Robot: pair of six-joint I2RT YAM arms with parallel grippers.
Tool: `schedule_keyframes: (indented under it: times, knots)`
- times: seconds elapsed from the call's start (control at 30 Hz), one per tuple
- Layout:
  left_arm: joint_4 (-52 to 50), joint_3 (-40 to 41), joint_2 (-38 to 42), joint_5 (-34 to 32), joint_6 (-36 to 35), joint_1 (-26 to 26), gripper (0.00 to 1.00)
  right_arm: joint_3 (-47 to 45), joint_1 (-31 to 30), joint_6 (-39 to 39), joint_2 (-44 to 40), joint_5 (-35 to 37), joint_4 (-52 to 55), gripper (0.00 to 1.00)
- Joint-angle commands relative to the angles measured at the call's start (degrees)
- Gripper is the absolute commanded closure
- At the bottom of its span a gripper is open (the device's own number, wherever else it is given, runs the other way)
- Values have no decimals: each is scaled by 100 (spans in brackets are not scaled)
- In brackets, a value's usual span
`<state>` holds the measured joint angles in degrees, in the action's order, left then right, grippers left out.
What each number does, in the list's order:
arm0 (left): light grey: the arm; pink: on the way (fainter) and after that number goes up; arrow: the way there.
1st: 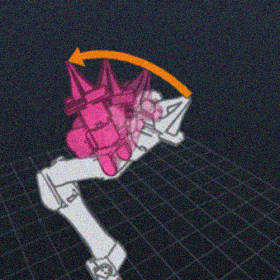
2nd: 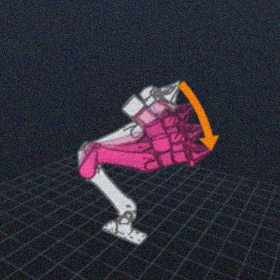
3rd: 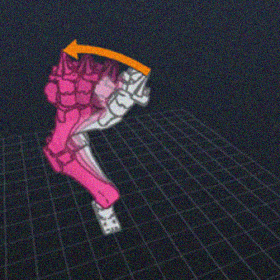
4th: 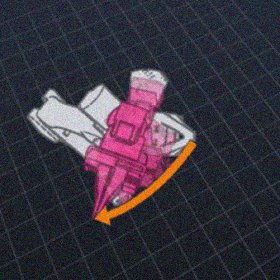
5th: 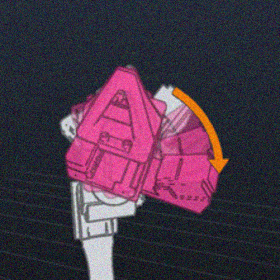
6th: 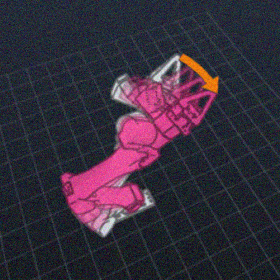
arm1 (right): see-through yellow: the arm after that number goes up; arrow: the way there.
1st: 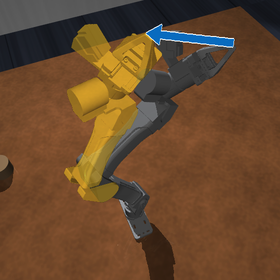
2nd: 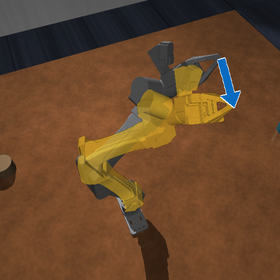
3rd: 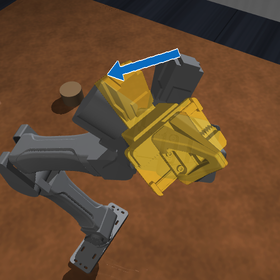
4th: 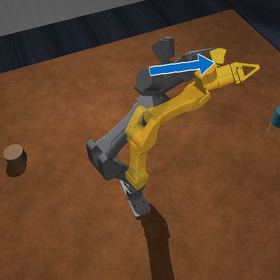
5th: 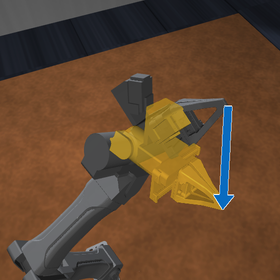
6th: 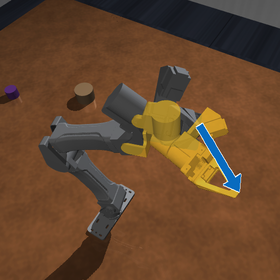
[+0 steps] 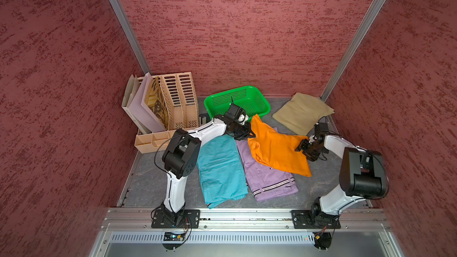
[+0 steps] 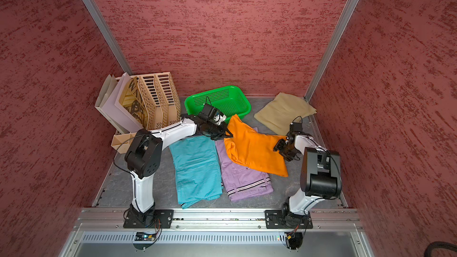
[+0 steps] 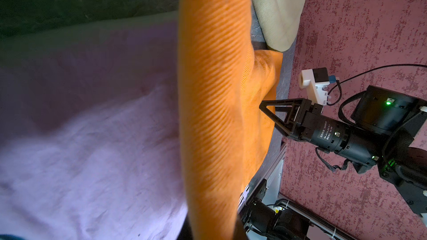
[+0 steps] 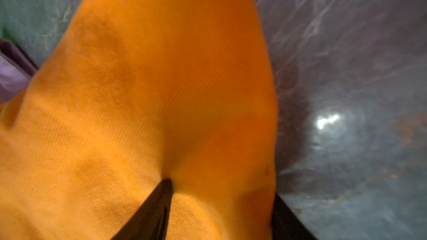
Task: Put the folded long pants in the basket
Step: Pick up the long pant from the corner of the board.
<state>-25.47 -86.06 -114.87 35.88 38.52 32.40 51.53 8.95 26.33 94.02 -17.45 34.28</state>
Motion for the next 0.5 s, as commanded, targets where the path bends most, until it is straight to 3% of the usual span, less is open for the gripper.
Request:
schedule_keyframes:
  times: [0.0, 0.1, 0.23, 0.47]
  knots:
    - [343, 28, -114, -58, -53, -59, 100, -253, -261, -94, 469, -433, 12, 48]
    - [362, 24, -132, -47, -35, -50, 100, -257, -270, -106, 461, -444, -28, 66]
    - [454, 11, -119, 71, 35, -32, 100, -314, -266, -111, 414, -489, -184, 100]
    - [489, -172, 123, 368, 45, 162, 100, -368, -269, 61, -607, -314, -223, 100]
